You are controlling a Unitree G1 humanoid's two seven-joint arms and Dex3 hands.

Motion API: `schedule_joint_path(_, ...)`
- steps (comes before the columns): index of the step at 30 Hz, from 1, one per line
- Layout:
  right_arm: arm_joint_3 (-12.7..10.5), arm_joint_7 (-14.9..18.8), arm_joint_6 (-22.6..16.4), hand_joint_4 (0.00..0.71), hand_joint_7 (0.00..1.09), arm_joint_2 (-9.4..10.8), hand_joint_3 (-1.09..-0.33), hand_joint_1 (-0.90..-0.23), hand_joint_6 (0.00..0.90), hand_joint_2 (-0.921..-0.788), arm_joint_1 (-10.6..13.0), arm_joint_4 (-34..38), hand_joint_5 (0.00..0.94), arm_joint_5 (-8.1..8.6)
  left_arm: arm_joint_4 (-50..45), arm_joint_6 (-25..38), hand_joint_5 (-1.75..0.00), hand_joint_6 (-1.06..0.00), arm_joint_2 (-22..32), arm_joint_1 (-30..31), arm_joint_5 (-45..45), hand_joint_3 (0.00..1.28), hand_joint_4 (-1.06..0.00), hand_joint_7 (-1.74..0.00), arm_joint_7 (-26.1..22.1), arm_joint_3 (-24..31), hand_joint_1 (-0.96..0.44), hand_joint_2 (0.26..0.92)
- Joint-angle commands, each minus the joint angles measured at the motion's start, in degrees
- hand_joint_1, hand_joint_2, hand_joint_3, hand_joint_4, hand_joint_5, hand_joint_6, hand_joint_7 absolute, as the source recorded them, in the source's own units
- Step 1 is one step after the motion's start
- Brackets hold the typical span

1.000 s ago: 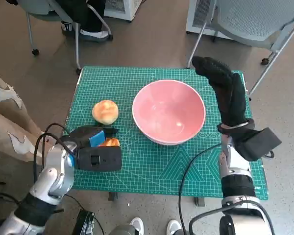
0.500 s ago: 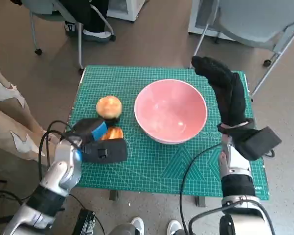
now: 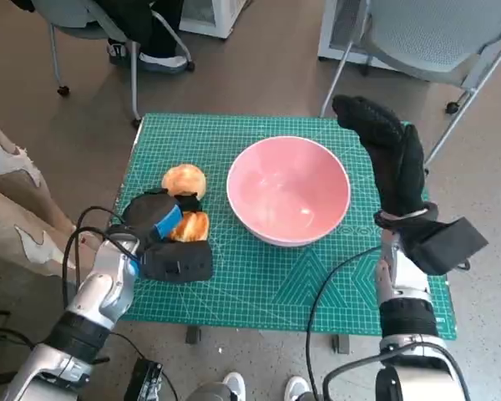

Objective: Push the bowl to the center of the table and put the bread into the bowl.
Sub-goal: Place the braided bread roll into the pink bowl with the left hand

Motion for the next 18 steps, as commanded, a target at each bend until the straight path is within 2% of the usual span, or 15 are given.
schedule_joint_path(1,0.0,0.5,0.5,0.162,0.30,-0.2,-0.851,-0.648,0.089,-0.921,1.5,0.5,0.001,0.02,1.7,1.1,-1.69,-0.63,-0.4,2.5,-0.2,0.82,-0.47,-1.20,-3.0,-1.3,0.00,0.565)
schedule_joint_path(3,0.0,0.5,0.5,0.163,0.31,-0.2,-0.851,-0.648,0.088,-0.921,1.5,0.6,0.001,0.00,1.4,1.1,-1.62,-0.64,-0.3,2.6,-0.4,0.65,-0.51,-1.10,-3.4,-1.1,0.01,0.647)
schedule_joint_path(6,0.0,0.4,0.5,0.163,0.31,-0.2,-0.850,-0.649,0.085,-0.921,1.4,0.8,0.001,-0.04,0.8,1.3,-1.54,-0.65,-0.2,2.9,-0.3,0.49,-0.55,-1.04,-3.8,-0.9,0.00,0.726)
schedule_joint_path(9,0.0,0.3,0.5,0.163,0.32,-0.1,-0.850,-0.649,0.083,-0.921,1.3,0.8,0.001,-0.09,0.3,1.7,-1.49,-0.66,-0.2,3.1,-0.4,0.38,-0.58,-1.00,-4.0,-0.6,0.00,0.780)
schedule_joint_path(12,0.0,0.2,0.5,0.163,0.32,-0.1,-0.850,-0.649,0.079,-0.921,1.3,0.7,0.001,-0.12,-1.1,1.7,-1.48,-0.67,0.2,3.7,-0.6,0.34,-0.58,-0.98,-4.3,-0.1,0.00,0.797)
schedule_joint_path(18,0.0,0.3,0.4,0.163,0.33,-0.1,-0.850,-0.650,0.073,-0.921,1.3,0.8,0.001,-0.06,-6.0,2.3,-1.57,-0.68,1.3,5.5,-0.8,0.65,-0.53,-1.09,-5.4,0.9,0.00,0.626)
